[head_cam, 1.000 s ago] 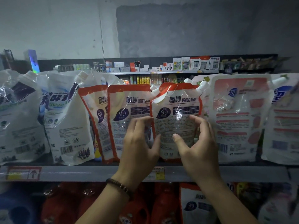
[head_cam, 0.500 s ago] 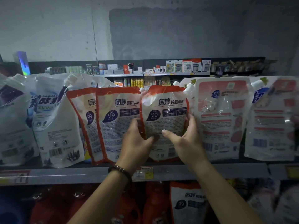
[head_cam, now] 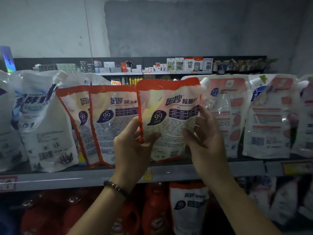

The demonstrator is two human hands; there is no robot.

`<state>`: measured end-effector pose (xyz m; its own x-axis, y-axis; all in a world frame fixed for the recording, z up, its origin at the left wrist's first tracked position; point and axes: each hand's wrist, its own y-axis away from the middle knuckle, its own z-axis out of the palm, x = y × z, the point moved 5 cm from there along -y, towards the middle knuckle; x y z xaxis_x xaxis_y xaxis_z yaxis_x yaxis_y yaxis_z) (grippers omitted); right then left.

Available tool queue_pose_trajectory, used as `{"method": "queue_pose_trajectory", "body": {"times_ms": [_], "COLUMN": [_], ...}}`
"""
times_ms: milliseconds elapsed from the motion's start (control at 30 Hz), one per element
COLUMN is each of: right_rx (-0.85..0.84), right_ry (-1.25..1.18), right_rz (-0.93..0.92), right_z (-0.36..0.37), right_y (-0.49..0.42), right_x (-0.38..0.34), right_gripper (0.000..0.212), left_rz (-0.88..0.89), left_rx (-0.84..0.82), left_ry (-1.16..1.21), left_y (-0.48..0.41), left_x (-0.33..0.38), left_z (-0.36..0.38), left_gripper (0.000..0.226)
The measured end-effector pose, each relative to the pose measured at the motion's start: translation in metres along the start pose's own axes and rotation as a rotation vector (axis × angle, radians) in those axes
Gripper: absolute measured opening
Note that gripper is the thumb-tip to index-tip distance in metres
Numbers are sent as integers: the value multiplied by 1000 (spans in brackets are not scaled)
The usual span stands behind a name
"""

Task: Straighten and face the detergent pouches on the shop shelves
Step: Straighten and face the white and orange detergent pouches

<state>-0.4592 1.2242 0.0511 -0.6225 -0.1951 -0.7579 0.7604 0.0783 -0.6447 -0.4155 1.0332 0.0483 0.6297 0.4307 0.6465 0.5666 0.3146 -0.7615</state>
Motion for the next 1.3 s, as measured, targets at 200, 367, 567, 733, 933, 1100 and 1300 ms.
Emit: {"method": "queue_pose_trajectory", "body": {"times_ms": [200, 367, 567, 733, 933, 1100, 1300], "right_rx": [17, 9, 55, 46, 149, 188, 155], "right_ry": [30, 79, 57, 46, 115, 314, 398], "right_rz": [-50, -6, 141, 256, 363, 397, 441], "right_z": [-41, -82, -136, -174, -222, -243, -254], "right_y": [9, 29, 53, 76, 97, 106, 109], "right_x": [-30, -31, -5, 27, 90, 129, 164], "right_gripper": [60, 63, 73, 63, 40, 26, 19], "left_rz": [41, 39, 0, -158, -313, -444, -566], "left_rx": [-25, -62, -100, -171, -196, -199, -220], "left_ry": [107, 213, 150, 230, 272, 271, 190], "left_y": [20, 50, 97, 140, 175, 195, 206], "left_x": [24, 30, 14, -7, -48, -81, -105], "left_z": [22, 49, 84, 115, 150, 171, 187], "left_gripper": [40, 41, 26, 25, 21, 25, 13]}}
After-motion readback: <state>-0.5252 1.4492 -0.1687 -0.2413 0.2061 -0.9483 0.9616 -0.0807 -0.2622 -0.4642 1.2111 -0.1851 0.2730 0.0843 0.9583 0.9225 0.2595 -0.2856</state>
